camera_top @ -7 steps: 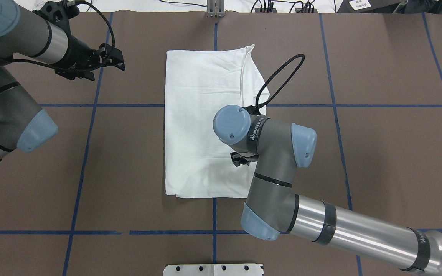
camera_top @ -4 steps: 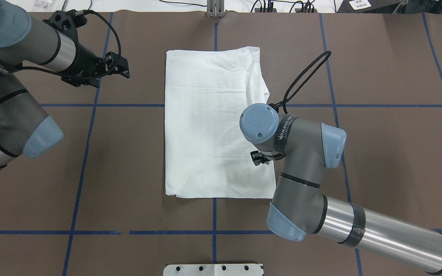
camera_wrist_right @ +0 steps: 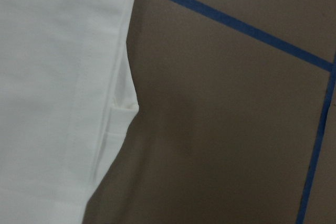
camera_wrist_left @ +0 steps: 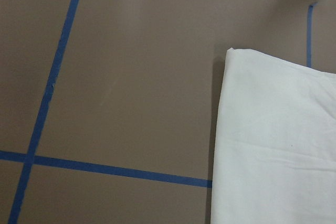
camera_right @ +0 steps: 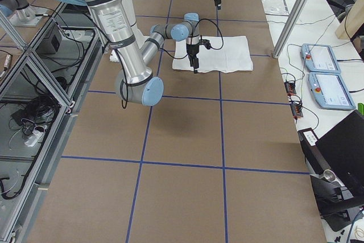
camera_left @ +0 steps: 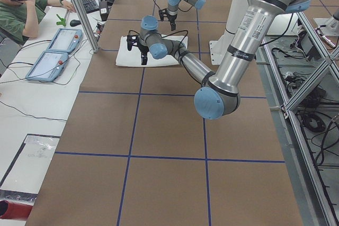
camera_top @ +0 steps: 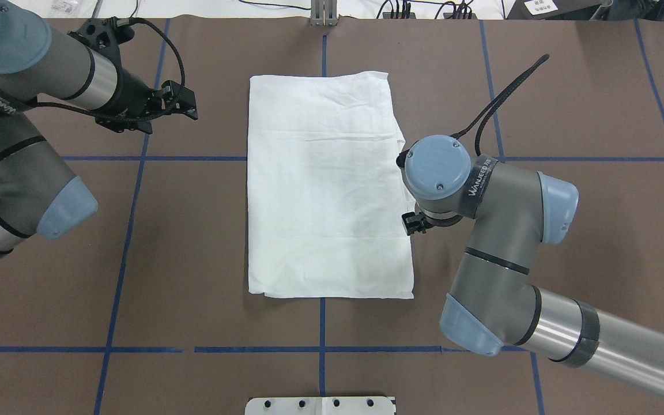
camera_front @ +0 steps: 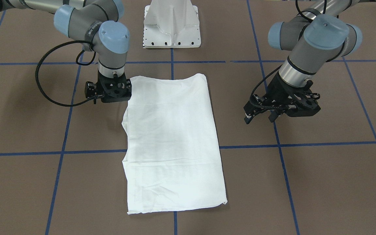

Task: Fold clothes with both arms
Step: 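Move both grippers to the shirt edge nearest the robot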

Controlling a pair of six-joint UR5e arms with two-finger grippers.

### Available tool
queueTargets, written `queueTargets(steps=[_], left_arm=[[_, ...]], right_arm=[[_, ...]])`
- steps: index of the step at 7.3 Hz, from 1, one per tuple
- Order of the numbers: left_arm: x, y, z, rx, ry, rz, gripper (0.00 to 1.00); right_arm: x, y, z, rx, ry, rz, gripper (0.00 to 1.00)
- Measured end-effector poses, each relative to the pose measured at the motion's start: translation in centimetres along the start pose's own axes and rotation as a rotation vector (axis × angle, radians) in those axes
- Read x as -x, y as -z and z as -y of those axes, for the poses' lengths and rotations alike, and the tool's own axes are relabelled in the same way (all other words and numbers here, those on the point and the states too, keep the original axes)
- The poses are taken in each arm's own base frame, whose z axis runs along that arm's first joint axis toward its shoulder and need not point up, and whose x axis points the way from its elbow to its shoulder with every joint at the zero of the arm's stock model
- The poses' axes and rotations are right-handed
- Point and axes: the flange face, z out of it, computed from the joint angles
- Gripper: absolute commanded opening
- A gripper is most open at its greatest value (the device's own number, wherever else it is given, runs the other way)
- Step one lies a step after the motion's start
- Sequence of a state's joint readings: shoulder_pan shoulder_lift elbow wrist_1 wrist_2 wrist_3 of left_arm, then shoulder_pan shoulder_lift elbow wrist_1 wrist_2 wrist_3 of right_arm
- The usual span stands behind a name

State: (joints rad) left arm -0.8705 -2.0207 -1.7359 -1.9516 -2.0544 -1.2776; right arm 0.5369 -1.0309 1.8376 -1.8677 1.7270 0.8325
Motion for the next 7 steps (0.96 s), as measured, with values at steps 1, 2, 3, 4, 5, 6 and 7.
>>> queueTargets(steps=[1,2,3,4,5,6,7], left_arm=[[-1.2,-0.7,-2.2,0.028,0.041,-0.015,1.0],[-3.1,-2.1,-6.0,0.064,0.11,-0.027,1.0],[-4.9,-4.1,-10.7,0.09,0.178,-0.026,0.99],[-6.2,-6.1,-15.4,0.113,0.231,-0.012,0.99],[-6.9,-7.7,-19.4,0.138,0.27,0.006,0.99],[-7.2,-9.0,-22.9,0.155,0.294,0.026,0.92],[-7.2,-10.0,-25.4,0.167,0.31,0.043,0.87]], right_arm=[[0.1,3.0,-0.4,-0.03,-0.014,0.08,1.0],[0.2,5.6,-1.1,-0.048,-0.04,0.149,1.0],[0.2,7.3,-1.6,-0.061,-0.072,0.203,1.0],[0.4,8.3,-2.0,-0.066,-0.102,0.253,1.0],[0.5,8.8,-2.2,-0.07,-0.127,0.299,1.0],[0.6,9.0,-2.4,-0.073,-0.147,0.337,1.0],[0.7,9.1,-2.5,-0.073,-0.158,0.359,1.0]])
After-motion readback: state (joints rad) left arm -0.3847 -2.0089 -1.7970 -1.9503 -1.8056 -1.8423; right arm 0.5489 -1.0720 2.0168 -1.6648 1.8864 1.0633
